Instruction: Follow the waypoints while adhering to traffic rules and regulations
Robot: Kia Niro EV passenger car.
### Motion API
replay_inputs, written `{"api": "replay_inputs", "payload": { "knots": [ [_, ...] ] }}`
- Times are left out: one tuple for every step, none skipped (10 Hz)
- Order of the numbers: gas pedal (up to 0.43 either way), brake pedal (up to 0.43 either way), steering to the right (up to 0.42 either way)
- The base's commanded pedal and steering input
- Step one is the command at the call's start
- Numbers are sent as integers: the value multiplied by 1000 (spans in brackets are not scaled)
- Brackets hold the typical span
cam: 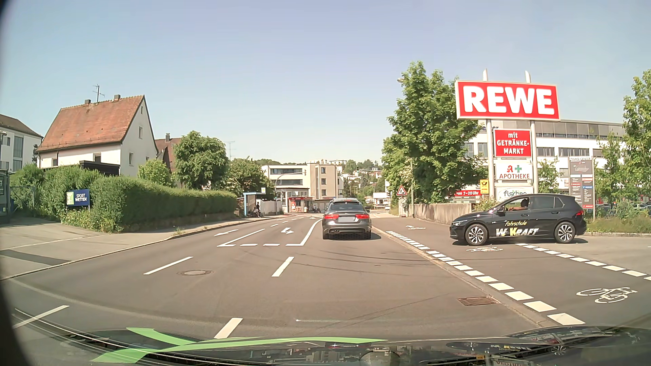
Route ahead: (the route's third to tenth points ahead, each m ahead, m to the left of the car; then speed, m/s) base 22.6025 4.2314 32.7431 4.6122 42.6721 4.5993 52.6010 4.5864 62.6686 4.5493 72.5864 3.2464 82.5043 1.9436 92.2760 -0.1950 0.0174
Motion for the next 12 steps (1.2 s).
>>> {"api": "replay_inputs", "payload": {
  "knots": [
    [0,250,0],
    [0,250,0],
    [0,250,0],
    [0,250,0],
    [0,250,0],
    [0,250,0],
    [0,250,0],
    [0,250,0],
    [0,250,0],
    [0,250,0],
    [0,250,0],
    [0,250,0]
  ]
}}
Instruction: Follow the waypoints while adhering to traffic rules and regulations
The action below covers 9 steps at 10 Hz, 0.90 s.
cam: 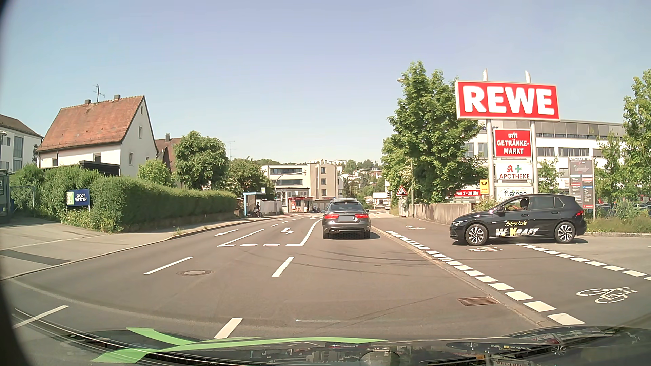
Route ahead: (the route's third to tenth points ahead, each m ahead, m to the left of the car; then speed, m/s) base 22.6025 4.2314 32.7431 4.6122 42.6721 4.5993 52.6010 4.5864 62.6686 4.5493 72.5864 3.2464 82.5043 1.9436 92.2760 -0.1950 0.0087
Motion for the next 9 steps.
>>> {"api": "replay_inputs", "payload": {
  "knots": [
    [0,250,0],
    [0,250,1],
    [0,250,0],
    [0,250,0],
    [0,250,0],
    [0,250,0],
    [0,250,0],
    [0,250,0],
    [0,250,1]
  ]
}}
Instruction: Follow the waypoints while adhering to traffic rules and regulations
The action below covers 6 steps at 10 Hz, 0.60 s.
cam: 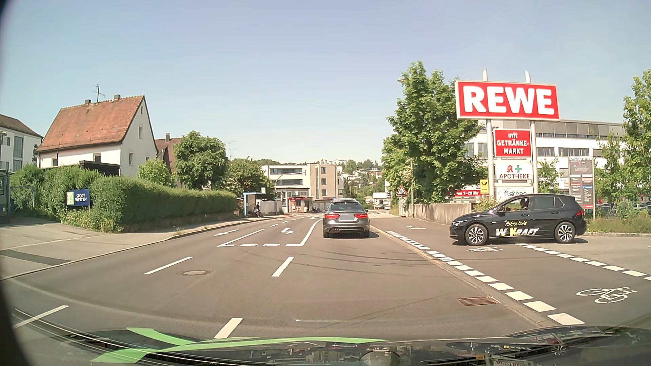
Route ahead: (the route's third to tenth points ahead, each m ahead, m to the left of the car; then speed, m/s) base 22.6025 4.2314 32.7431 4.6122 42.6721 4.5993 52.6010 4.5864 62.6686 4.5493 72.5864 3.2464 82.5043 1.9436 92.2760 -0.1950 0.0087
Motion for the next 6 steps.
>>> {"api": "replay_inputs", "payload": {
  "knots": [
    [0,250,1],
    [0,250,0],
    [0,250,1],
    [0,250,1],
    [0,250,1],
    [0,250,1]
  ]
}}
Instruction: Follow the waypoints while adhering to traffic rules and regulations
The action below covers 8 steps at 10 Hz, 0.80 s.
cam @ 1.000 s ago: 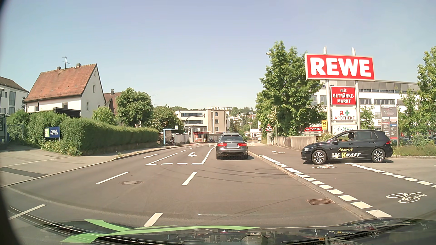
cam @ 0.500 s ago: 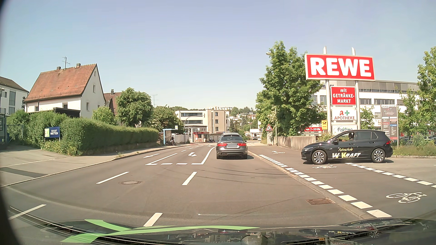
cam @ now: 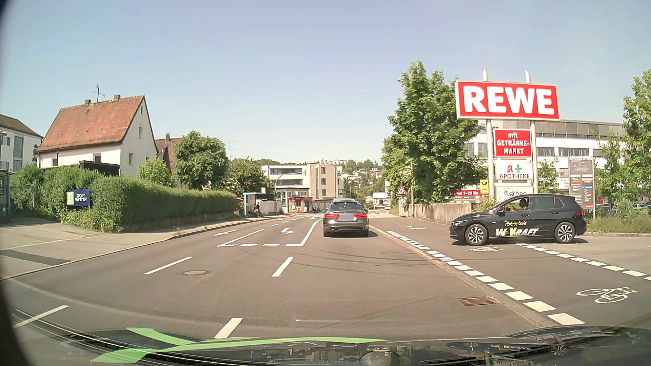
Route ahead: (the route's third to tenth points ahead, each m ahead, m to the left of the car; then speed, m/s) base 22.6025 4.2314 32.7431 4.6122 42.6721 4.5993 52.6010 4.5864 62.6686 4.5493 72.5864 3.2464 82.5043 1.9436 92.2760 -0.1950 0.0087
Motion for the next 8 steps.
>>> {"api": "replay_inputs", "payload": {
  "knots": [
    [0,250,1],
    [0,250,1],
    [0,250,1],
    [0,250,1],
    [0,250,1],
    [67,250,1],
    [87,250,1],
    [110,250,1]
  ]
}}
